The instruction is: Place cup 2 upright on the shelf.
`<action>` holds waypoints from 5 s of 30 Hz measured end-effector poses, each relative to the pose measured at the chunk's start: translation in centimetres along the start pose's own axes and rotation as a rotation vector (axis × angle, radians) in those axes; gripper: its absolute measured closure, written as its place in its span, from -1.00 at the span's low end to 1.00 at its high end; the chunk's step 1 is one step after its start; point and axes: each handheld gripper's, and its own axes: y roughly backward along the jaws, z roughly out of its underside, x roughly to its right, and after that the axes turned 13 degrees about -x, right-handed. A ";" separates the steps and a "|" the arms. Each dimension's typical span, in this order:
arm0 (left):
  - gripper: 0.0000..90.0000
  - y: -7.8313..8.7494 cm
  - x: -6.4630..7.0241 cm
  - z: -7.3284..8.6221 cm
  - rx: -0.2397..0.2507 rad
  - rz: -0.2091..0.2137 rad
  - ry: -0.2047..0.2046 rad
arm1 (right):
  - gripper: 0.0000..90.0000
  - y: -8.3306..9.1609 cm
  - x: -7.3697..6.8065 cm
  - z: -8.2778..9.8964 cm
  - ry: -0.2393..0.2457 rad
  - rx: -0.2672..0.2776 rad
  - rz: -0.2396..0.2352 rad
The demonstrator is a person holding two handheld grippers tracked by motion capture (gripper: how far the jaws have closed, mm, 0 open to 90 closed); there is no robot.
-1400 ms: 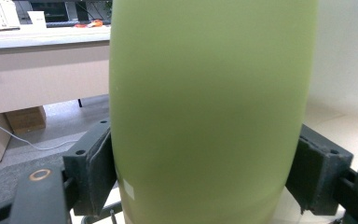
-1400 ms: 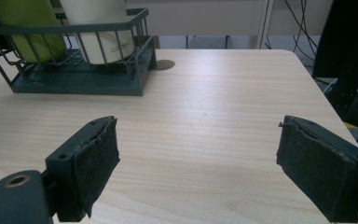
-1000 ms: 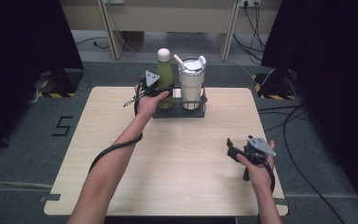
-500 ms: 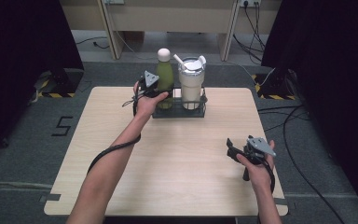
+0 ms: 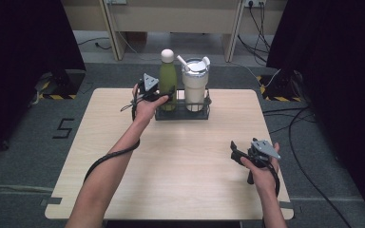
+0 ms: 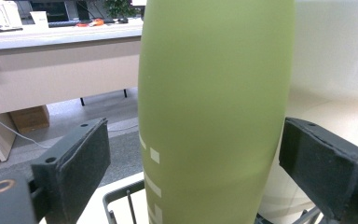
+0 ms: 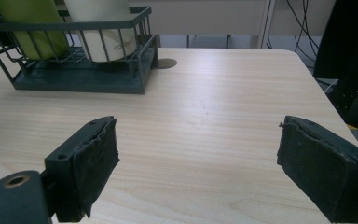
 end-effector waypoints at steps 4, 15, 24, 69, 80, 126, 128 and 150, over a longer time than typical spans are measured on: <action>-0.82 0.6 0.0 0.0 0.003 -0.001 -0.021 | -0.73 0.0 0.0 0.0 0.000 0.000 0.000; -0.82 2.6 0.1 0.3 0.007 0.005 -0.068 | -0.73 0.2 0.1 -0.1 0.003 0.004 0.002; -0.82 4.6 -0.1 1.4 0.012 0.007 -0.073 | -0.73 0.2 -0.1 -0.2 0.008 0.007 0.004; -0.82 11.9 -0.1 6.1 0.032 0.051 -0.091 | -0.73 0.3 -0.4 -0.2 0.013 0.003 0.010; -0.82 13.4 -0.2 7.5 0.023 0.055 -0.091 | -0.73 0.3 -0.5 -0.1 0.014 0.000 0.007; -0.82 19.1 -1.4 14.7 -0.035 0.027 -0.054 | -0.73 0.1 -1.0 0.0 0.021 -0.005 0.005; -0.82 19.3 -1.5 15.0 -0.040 0.026 -0.056 | -0.72 0.1 -1.1 0.0 0.023 -0.007 0.004; -0.82 20.0 -1.5 18.4 -0.061 0.000 -0.017 | -0.72 0.0 -1.5 0.1 0.031 -0.006 -0.019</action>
